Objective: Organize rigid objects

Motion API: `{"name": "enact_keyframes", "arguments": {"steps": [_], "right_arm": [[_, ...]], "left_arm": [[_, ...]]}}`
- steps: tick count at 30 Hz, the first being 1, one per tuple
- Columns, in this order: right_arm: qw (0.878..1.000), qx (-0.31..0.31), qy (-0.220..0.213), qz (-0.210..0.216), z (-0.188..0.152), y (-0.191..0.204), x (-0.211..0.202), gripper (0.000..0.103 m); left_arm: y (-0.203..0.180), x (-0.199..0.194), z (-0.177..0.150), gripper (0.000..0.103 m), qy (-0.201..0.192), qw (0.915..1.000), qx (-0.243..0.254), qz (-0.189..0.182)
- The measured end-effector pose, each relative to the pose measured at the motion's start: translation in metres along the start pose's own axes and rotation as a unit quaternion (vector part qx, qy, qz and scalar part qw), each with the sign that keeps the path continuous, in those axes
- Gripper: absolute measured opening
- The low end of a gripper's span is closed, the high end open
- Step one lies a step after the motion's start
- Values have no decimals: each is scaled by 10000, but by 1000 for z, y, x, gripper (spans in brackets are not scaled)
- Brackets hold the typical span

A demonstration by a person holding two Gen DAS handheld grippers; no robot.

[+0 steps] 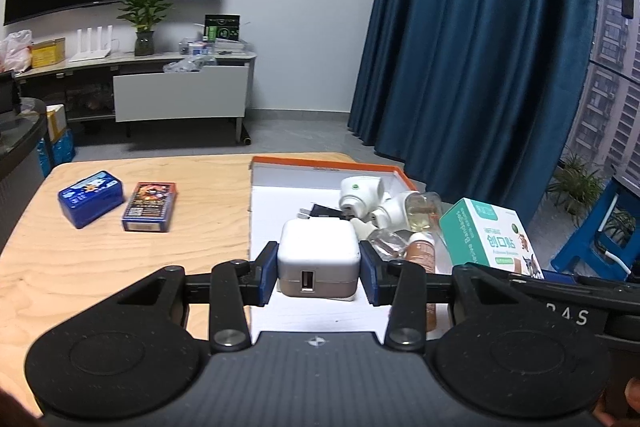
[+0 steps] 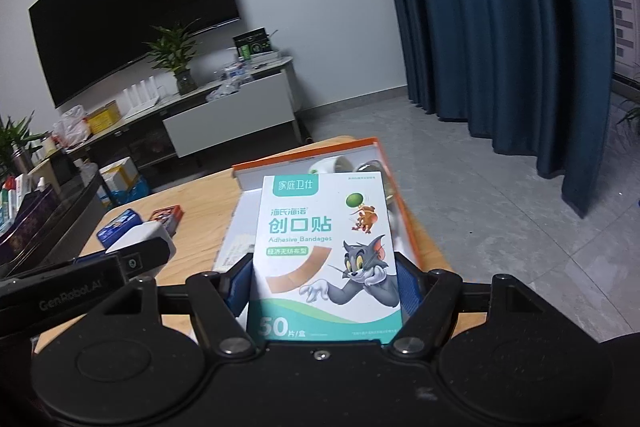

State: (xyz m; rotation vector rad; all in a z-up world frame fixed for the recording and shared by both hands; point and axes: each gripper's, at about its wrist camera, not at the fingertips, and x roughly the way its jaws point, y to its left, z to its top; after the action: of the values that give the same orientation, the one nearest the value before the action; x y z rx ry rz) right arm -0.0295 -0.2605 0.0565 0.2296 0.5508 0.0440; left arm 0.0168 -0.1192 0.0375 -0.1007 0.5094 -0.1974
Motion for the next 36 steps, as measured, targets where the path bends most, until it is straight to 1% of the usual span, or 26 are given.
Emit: {"name": "enact_keyframes", "arguments": {"steps": [7, 24, 36], "right_arm": [[9999, -1, 61, -128, 1, -6, 10, 84], [9991, -152, 257, -290, 4, -15, 40, 84], [9985, -303, 357, -282, 4, -11, 53, 84]], "left_arm": [[-5, 8, -1, 42, 88, 9999, 34, -105], [-5, 28, -4, 42, 294, 9994, -44, -183], [-5, 37, -7, 42, 383, 9990, -75, -208]]}}
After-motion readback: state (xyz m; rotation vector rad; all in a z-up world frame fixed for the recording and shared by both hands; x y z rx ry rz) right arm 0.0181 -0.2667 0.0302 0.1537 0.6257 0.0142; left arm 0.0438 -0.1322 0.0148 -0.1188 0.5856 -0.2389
